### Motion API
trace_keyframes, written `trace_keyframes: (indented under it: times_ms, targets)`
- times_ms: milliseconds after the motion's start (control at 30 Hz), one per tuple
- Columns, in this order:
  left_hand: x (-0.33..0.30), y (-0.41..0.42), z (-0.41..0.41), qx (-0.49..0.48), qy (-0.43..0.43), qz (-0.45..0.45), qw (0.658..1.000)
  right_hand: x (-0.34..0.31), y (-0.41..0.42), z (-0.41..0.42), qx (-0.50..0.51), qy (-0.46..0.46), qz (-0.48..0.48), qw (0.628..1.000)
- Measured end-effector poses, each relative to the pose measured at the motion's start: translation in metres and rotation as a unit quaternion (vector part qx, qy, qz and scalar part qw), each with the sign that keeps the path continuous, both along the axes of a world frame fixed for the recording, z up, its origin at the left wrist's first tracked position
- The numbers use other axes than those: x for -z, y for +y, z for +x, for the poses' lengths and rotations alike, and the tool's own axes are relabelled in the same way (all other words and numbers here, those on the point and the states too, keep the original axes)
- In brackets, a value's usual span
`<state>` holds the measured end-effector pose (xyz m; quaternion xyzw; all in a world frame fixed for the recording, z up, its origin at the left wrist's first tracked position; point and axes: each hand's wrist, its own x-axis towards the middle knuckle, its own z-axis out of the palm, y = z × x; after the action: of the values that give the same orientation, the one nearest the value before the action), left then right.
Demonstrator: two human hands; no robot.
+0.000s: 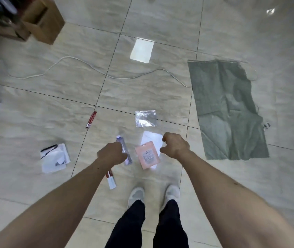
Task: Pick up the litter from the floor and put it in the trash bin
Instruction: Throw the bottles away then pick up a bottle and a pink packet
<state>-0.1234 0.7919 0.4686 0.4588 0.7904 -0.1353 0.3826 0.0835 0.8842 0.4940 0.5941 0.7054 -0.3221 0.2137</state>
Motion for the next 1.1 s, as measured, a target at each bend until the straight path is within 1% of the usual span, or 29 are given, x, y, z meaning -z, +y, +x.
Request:
trace_keyframes:
  times_ms: [167,300,467,633,700,800,900,1000,1100]
  targets:
    - [0.078,0.024,0.013,-0.083,0.02,-0.016,0.996,0.09,0.047,0.004,-0.095,-0.003,-0.008,0.995]
    - [0.174,0.028,0.018,-0.128,0.024,-0.024,0.991,0.192,0.065,0.0,-0.154,-0.005,-0.023,0.988]
    - [0.305,0.025,0.015,-0.172,0.018,-0.003,0.985,0.333,0.074,-0.011,-0.212,0.002,-0.024,0.977]
    - [0.432,0.023,0.008,-0.208,0.031,0.005,0.978,0.467,0.077,-0.023,-0.27,0.012,0.002,0.963]
    - [0.471,0.023,0.003,-0.218,0.037,0.009,0.975,0.508,0.078,-0.027,-0.304,0.014,0.021,0.952]
    - [0.519,0.023,-0.006,-0.25,0.034,0.036,0.967,0.553,0.079,-0.032,-0.351,0.005,0.046,0.935]
    - [0.543,0.024,-0.012,-0.27,0.041,0.067,0.96,0.576,0.078,-0.035,-0.388,-0.009,0.07,0.919]
    - [0.555,0.022,-0.013,-0.267,0.037,0.09,0.959,0.59,0.079,-0.035,-0.409,-0.028,0.108,0.906]
    - [0.555,0.019,-0.013,-0.258,0.045,0.106,0.959,0.595,0.078,-0.033,-0.409,-0.039,0.089,0.907]
